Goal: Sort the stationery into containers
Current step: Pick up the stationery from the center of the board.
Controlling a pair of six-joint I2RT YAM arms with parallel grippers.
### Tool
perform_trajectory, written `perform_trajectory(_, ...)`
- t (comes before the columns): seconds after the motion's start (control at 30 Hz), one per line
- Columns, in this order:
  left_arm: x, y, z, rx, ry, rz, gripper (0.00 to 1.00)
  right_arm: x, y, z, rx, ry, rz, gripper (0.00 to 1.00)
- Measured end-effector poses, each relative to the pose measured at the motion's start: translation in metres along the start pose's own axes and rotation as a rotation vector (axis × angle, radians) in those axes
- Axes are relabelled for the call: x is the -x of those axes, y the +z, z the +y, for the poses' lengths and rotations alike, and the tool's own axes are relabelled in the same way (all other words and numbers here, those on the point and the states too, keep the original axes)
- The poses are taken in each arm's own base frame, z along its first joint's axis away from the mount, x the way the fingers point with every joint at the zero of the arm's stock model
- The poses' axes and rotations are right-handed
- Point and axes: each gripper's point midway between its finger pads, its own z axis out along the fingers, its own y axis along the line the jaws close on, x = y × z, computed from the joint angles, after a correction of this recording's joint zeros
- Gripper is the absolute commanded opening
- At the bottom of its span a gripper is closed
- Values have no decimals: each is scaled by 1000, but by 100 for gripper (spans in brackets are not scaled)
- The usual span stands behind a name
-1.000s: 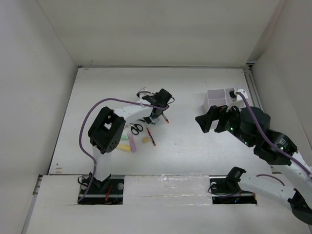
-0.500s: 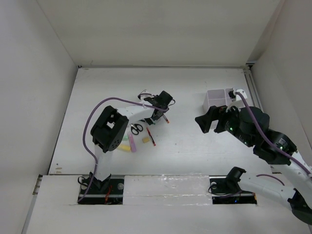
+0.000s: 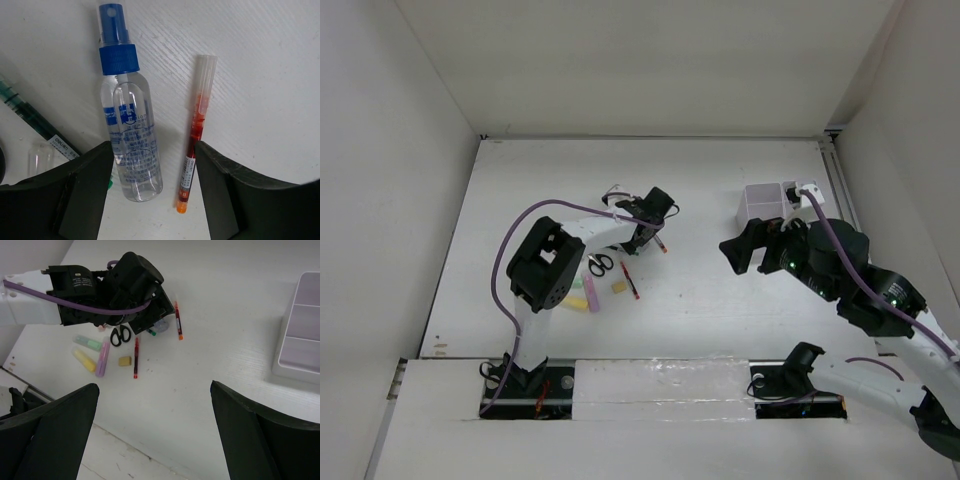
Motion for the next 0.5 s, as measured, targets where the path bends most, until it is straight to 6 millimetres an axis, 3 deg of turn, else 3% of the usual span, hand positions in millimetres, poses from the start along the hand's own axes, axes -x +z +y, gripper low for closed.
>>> perform_trajectory(0.3,1,2,5,18,-22,-18,50,0,0,0,0,0,0,100)
perform_trajectory(0.4,1,2,6,25,-25,-20,41,0,0,0,0,0,0,100)
perform_trajectory(0.5,1,4,9,36,-28,-25,40,0,0,0,0,0,0,100)
